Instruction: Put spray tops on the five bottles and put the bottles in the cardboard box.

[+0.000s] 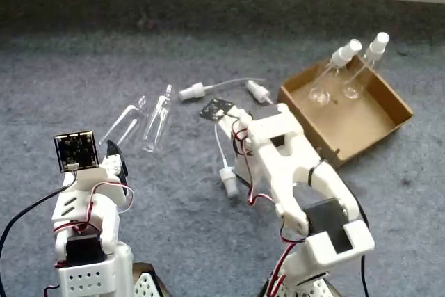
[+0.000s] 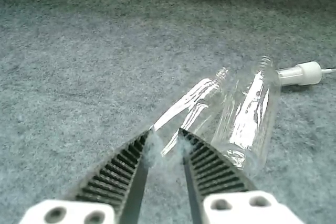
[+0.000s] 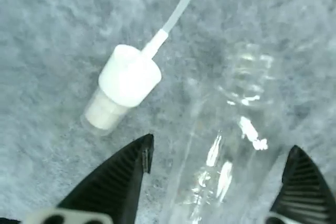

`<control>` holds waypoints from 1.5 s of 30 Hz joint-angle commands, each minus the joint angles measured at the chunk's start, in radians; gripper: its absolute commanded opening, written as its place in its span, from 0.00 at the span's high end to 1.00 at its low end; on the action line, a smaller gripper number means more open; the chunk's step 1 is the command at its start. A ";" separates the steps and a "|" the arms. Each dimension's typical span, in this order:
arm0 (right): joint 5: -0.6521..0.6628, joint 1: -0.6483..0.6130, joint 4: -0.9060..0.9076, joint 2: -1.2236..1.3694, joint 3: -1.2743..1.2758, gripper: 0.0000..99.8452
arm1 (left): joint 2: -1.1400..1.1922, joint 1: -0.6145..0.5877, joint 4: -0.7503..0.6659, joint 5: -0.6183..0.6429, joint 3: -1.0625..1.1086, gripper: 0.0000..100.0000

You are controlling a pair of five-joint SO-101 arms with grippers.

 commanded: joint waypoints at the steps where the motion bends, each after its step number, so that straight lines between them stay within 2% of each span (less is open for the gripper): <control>1: 0.008 0.002 -0.022 0.016 -0.091 0.66 | -0.010 0.016 -0.017 -0.008 -0.005 0.95; 6: 0.008 0.002 -0.022 0.022 -0.114 0.66 | -0.010 0.016 -0.020 -0.008 -0.005 0.95; 13: 0.009 0.001 -0.022 0.018 -0.120 0.86 | -0.010 0.016 -0.020 -0.008 -0.005 0.95; 18: 0.009 0.019 0.024 -0.031 -0.122 0.87 | -0.010 0.016 -0.020 -0.008 -0.005 0.95; 29: 0.003 0.093 0.044 -0.579 -0.094 0.87 | -0.010 0.018 -0.015 -0.008 -0.005 0.95; 37: -0.003 0.174 0.022 -0.941 0.160 0.87 | -0.008 0.105 -0.014 -0.029 -0.007 0.95; 40: -0.112 0.223 -0.067 -1.078 0.303 0.87 | -0.008 0.139 -0.011 -0.135 -0.007 0.95; 45: -0.287 0.272 -0.286 -1.303 0.544 0.87 | -0.008 0.196 0.098 -0.212 -0.050 0.95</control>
